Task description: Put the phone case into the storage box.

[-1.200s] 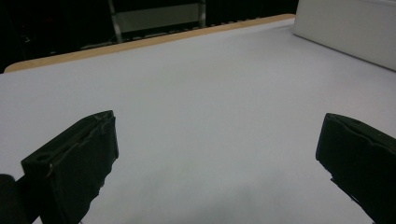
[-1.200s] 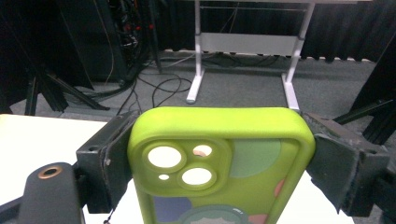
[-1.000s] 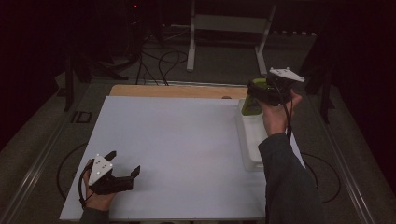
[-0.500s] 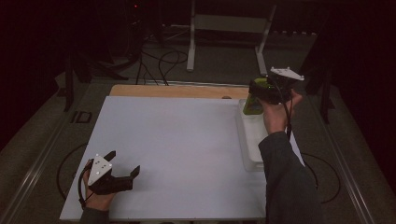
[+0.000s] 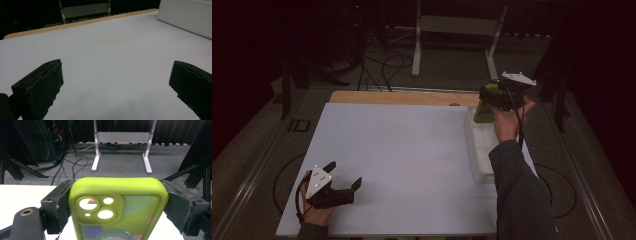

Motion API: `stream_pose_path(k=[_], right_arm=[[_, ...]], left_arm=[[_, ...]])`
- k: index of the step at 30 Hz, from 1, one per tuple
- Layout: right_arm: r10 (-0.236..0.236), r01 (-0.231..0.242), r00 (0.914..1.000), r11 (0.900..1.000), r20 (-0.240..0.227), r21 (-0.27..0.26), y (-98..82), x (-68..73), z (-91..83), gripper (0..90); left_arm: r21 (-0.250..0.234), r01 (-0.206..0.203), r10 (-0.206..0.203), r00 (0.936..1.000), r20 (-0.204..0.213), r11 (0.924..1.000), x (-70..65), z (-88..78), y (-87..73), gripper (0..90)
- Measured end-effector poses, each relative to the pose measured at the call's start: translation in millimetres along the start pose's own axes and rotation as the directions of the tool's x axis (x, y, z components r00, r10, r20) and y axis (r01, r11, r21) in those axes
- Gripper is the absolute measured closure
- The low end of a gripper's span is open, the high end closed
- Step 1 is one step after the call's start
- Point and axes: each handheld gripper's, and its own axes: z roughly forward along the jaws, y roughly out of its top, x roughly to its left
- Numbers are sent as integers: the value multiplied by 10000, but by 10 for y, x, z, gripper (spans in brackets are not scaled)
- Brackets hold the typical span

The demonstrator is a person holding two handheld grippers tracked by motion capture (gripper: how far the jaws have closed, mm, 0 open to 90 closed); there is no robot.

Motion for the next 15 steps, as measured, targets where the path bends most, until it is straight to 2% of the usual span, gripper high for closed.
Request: stream_pose_path(k=[15], right_arm=[[107,-109,9998,9998,164,150,-28,-38,106,158]], left_arm=[[-7,4,-4,10000,-7,10000,3,-3,0,0]])
